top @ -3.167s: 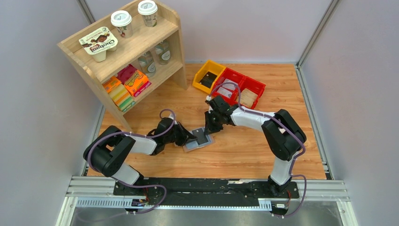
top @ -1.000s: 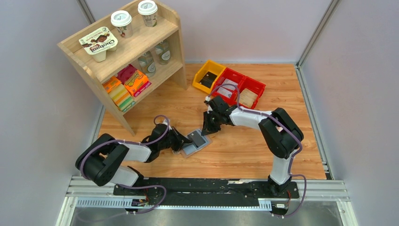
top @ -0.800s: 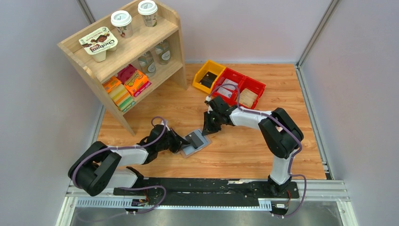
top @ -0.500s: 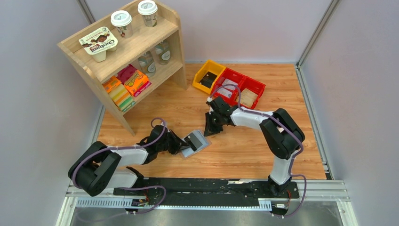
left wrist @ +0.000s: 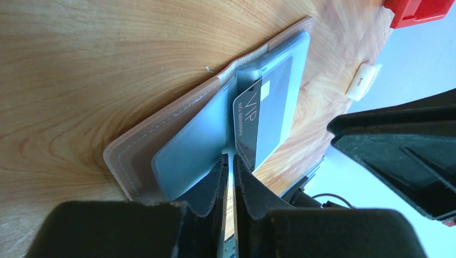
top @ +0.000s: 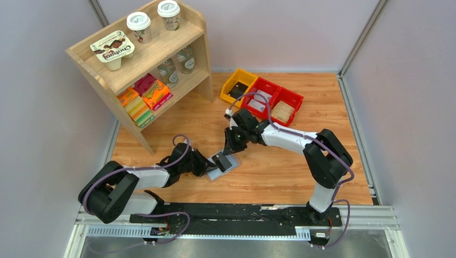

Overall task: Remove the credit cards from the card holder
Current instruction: Remove the credit card from the card holder.

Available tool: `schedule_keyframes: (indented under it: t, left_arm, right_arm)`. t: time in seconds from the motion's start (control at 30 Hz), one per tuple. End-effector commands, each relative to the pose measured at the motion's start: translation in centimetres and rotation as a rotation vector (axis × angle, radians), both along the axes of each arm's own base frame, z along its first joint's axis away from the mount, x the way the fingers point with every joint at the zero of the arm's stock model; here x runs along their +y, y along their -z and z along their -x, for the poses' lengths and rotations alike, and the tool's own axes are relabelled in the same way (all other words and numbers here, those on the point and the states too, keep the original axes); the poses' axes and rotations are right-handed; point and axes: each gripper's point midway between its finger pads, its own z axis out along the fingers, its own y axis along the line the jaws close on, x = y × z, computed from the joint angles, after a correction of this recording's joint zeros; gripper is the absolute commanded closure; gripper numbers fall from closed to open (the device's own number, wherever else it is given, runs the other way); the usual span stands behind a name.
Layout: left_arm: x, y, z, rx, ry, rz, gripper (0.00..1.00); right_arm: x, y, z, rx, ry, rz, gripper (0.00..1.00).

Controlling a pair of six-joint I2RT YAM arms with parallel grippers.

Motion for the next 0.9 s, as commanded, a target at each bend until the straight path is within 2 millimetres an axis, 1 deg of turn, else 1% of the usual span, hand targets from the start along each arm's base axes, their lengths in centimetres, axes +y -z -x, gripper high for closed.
schedule_keyframes:
  t: [0.0, 0.03, 0.13, 0.2, 0.27, 0.37, 0.53, 0.7, 0.87]
  left_arm:
    - [0.1, -0.7, -0.2, -0.036, -0.001, 0.016, 0.82]
    - [0.1, -0.8, -0.2, -0.041, -0.001, 0.017, 0.80]
    - [0.1, -1.2, -0.3, -0.062, -0.002, 0.025, 0.69]
    - [0.1, -1.5, -0.4, -0.078, -0.002, 0.029, 0.64]
    - [0.0, -1.7, -0.6, -0.091, 0.001, 0.031, 0.60]
    - [-0.2, -2.0, -1.0, -0.103, 0.007, 0.031, 0.59]
    - [-0.4, -1.3, -1.3, -0.088, 0.005, 0.039, 0.59]
    - [-0.4, -0.7, -1.6, -0.077, -0.013, 0.055, 0.60]
    - [-0.3, -1.4, -3.0, -0.121, -0.032, 0.069, 0.61]
  right_arm:
    - [1.3, -0.3, -0.1, -0.001, -0.032, -0.044, 0.83]
    - [1.1, 0.4, -0.1, 0.012, -0.022, -0.031, 0.83]
    - [0.6, 2.0, 0.3, 0.062, -0.005, -0.002, 0.85]
    - [0.3, 2.9, 0.6, 0.084, 0.000, 0.011, 0.85]
    - [-0.1, 3.6, 0.8, 0.104, 0.007, 0.025, 0.86]
    - [-0.8, 4.6, 0.8, 0.137, 0.031, 0.043, 0.87]
    - [-1.9, 5.5, 0.9, 0.177, 0.064, 0.053, 0.88]
    - [-2.2, 5.9, 1.3, 0.194, 0.064, 0.061, 0.88]
    - [-2.2, 6.1, 1.4, 0.200, 0.061, 0.062, 0.88]
